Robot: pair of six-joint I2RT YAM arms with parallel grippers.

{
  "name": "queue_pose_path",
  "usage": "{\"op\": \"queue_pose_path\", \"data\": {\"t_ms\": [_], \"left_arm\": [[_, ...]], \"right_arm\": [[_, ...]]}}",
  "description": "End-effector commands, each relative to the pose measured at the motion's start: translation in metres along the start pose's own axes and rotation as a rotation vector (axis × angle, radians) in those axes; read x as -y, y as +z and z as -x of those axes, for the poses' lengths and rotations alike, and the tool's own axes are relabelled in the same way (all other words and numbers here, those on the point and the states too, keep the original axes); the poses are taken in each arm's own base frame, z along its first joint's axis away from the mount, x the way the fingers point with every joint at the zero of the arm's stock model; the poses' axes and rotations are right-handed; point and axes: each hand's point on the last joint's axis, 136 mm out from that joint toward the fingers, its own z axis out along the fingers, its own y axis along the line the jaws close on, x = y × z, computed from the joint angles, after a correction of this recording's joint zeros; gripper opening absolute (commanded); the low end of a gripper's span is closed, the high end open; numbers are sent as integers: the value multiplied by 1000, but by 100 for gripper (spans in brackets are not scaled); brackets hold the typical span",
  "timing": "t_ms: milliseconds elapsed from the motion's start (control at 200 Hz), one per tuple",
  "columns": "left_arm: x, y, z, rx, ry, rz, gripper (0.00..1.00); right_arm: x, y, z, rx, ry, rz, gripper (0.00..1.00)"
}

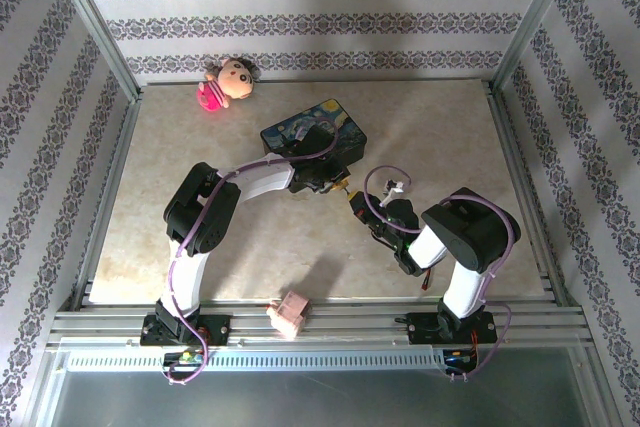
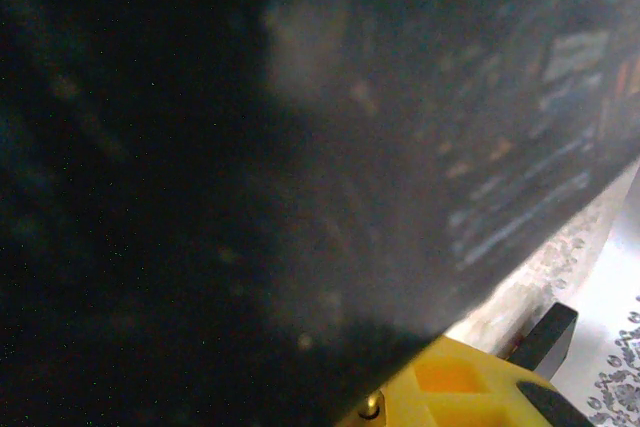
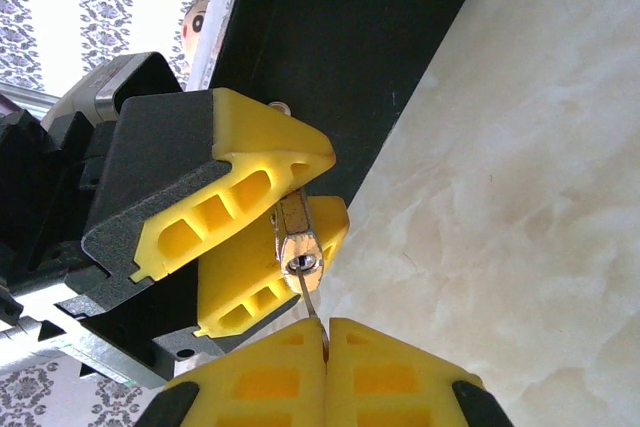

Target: Unlock the padlock with the key

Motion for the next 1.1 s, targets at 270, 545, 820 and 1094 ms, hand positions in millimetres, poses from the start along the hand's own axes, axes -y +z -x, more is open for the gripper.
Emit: {"op": "queue_pose_path", "data": {"t_ms": [270,545,820,1094], "left_arm": [[-40,15,-31,-141,-130,98,21],[-38,14,-32,-147,-128,93,21],[-41,15,-34,-156,-129,94,21],[-39,12,-35,-159,-120,93,20]], "right_arm": [[-4,10,10,44,25,13,0],[-6,13,11,45,32,21,0],[-13,17,14,44,59,42,0],[-18,15,21,66,53,56,0]]}}
